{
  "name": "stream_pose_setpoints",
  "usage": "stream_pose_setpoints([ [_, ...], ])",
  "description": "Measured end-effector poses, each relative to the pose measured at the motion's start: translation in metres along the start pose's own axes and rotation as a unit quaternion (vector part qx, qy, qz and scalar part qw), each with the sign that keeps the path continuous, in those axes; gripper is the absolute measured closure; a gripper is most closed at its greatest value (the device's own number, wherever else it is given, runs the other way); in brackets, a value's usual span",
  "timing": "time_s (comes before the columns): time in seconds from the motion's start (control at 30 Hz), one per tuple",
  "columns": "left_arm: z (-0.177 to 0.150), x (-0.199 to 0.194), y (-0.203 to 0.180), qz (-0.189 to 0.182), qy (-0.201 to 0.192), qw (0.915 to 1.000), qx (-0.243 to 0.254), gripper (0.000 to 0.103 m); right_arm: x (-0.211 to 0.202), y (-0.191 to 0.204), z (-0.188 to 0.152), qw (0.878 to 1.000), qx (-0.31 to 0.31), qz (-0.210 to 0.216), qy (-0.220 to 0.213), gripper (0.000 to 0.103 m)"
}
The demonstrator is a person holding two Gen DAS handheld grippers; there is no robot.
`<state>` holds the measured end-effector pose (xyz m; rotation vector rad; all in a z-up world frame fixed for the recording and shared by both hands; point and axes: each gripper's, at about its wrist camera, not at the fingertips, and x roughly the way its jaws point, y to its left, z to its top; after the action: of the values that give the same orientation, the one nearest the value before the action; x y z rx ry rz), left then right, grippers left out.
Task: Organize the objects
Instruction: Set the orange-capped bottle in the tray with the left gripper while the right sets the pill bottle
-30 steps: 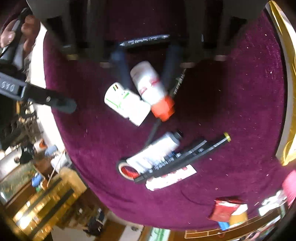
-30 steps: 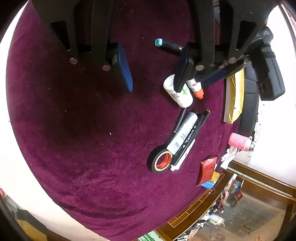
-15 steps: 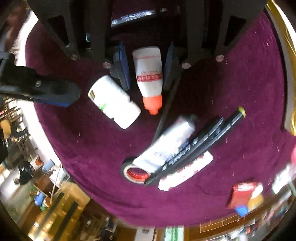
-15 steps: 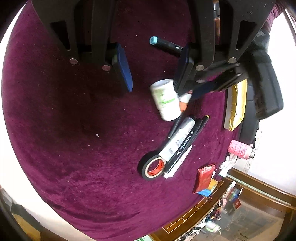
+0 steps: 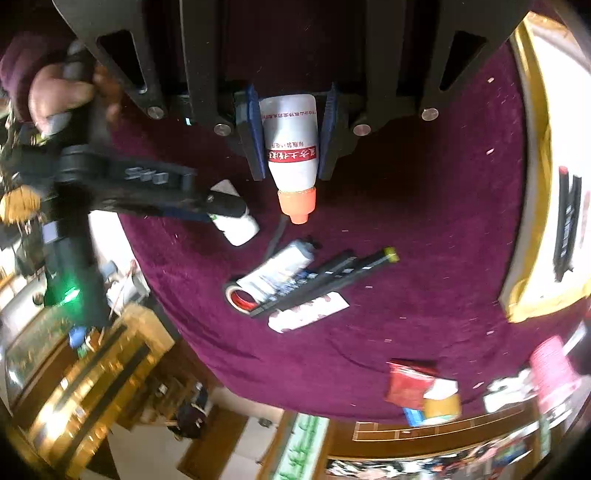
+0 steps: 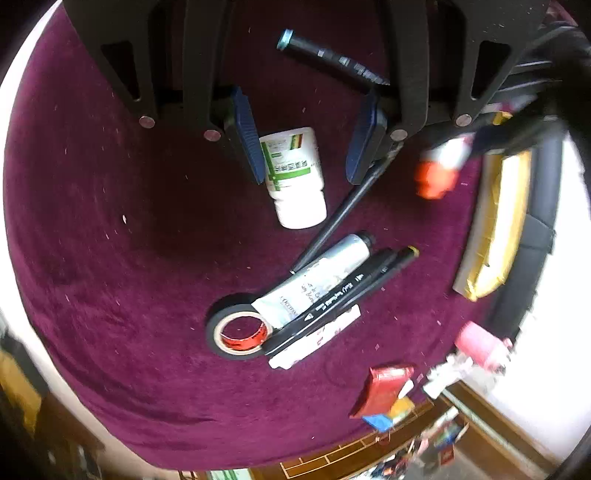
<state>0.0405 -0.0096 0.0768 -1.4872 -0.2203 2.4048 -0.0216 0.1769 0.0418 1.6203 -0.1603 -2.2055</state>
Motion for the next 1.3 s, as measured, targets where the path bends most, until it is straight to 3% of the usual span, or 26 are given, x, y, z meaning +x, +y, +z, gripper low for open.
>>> stream_pose_setpoints([
  [0.07,-0.003,-0.008,0.009,0.002,-0.006,0.9999,-0.009,0.080,0.010,0.004,-0.003,1.000,-0.002,-0.023,0.011,0.061],
  [0.1,-0.004,-0.014,0.016,0.003,-0.010,0.9998,-0.018,0.080,0.009,0.005,-0.003,1.000,-0.004,-0.031,0.003,0.069],
  [0.17,-0.004,-0.017,0.025,0.001,-0.015,0.9994,-0.031,0.080,0.009,0.004,-0.004,1.000,0.004,-0.030,0.003,0.070],
  [0.33,-0.008,-0.038,0.059,0.000,-0.036,0.9973,-0.064,0.080,-0.003,-0.002,-0.005,0.999,0.048,0.009,-0.010,0.070],
  [0.5,-0.009,-0.065,0.116,0.025,-0.057,0.9937,-0.094,0.080,-0.023,0.016,-0.003,0.996,0.070,0.050,-0.028,0.070],
  [0.73,0.000,-0.089,0.216,0.089,-0.065,0.9849,-0.133,0.079,-0.027,0.090,0.013,0.991,0.059,0.115,-0.029,0.070],
  [0.97,0.017,-0.075,0.282,0.116,-0.051,0.9826,-0.136,0.079,0.021,0.185,0.039,0.983,0.054,0.176,0.013,0.069],
  [1.13,0.030,-0.049,0.307,0.102,-0.031,0.9857,-0.130,0.079,0.061,0.234,0.050,0.983,0.049,0.172,0.043,0.069],
  [1.3,0.041,-0.029,0.323,0.094,-0.016,0.9871,-0.129,0.079,0.092,0.271,0.062,0.991,0.024,0.123,0.045,0.069],
])
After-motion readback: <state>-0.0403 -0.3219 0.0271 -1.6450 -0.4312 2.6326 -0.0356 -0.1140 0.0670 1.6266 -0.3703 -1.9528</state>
